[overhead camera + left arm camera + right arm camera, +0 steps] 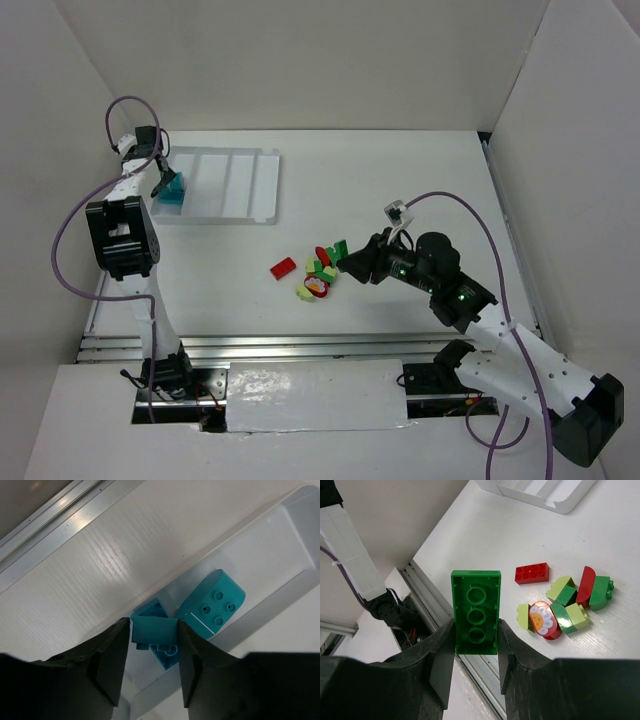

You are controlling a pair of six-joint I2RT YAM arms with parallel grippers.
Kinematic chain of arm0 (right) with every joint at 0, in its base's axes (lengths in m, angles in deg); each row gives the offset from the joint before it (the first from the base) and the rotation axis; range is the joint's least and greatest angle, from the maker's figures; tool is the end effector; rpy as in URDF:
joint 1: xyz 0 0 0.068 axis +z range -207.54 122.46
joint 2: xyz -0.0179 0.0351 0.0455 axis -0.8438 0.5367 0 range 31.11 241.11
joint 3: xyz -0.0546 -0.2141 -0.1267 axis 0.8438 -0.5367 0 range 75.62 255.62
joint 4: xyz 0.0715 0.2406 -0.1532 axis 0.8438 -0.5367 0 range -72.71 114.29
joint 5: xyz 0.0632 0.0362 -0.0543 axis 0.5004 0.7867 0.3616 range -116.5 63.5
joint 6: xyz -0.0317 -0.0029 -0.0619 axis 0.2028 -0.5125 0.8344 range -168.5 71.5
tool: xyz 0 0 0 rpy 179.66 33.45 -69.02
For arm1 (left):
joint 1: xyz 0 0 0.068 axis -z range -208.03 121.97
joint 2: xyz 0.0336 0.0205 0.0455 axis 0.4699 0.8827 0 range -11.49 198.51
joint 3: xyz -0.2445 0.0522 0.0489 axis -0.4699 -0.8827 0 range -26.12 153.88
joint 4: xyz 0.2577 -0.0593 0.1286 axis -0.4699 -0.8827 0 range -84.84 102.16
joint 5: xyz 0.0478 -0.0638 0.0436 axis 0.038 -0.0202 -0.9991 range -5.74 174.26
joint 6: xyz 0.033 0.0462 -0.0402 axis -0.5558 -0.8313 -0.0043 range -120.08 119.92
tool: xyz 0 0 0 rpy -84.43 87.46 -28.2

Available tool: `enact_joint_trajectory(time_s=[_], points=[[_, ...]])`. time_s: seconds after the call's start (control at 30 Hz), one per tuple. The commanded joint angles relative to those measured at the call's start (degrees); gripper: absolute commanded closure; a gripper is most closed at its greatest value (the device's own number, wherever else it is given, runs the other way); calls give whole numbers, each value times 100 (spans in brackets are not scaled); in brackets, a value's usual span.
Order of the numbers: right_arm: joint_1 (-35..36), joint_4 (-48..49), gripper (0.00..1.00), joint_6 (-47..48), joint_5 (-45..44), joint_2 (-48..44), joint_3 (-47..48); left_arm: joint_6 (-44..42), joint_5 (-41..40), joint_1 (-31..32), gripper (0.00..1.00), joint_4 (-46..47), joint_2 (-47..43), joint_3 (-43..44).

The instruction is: Sort the legos into containers by color

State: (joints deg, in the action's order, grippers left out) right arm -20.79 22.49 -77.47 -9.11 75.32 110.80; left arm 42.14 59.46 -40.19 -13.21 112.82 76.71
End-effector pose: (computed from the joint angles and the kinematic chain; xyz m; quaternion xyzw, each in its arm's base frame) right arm 0.1945 0.1663 0.2757 -0.1478 0.7535 0.4397 0.4659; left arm 0.5093 0.1340 0.1780 -0.4852 0.7718 0.0998 0.3986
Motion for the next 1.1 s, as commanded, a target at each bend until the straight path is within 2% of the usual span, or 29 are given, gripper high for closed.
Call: enact_joint_trajectory(time_s=[0.0,0.03,0.13,0.3,0.4,0.43,0.57,0.67,0.7,0.73,0.8,0.9,1.0,1.03,1.07], points=[[25,435,100,-12,98,53,-55,-3,159,-5,42,146,-267,-96],[34,453,100,-21,107,53,-46,6,185,3,36,146,-276,-113],[25,444,100,-12,98,44,-55,6,273,-5,28,102,-267,-105],[25,479,100,-3,116,141,-90,120,335,-5,21,-125,-407,-61],[25,549,100,-30,230,290,-73,234,361,-5,18,-92,-811,-210],[16,593,100,-56,247,360,-73,295,370,-5,13,-13,-1099,-358],[25,690,100,-109,327,466,-46,463,361,73,9,-65,-1874,-728],[34,786,100,-153,406,571,-20,586,633,231,8,180,-2743,-1412],[42,830,100,-179,449,606,-20,629,825,397,5,329,-3015,-1902],[43,848,100,-179,589,659,-2,586,1019,495,4,496,-3523,-2107],[60,971,100,-223,730,694,15,516,1510,776,4,892,-3939,-2598],[60,1147,100,-258,1169,695,7,201,3527,1127,5,1280,-4598,-3056],[51,1296,100,-311,1521,668,-2,-177,4411,1751,6,1560,-5142,-3495],[60,1349,100,-328,1731,651,-20,-222,4961,1900,6,1657,-5302,-3628],[60,1515,100,-355,1863,651,-46,-240,5332,2146,6,2058,-5451,-3951]])
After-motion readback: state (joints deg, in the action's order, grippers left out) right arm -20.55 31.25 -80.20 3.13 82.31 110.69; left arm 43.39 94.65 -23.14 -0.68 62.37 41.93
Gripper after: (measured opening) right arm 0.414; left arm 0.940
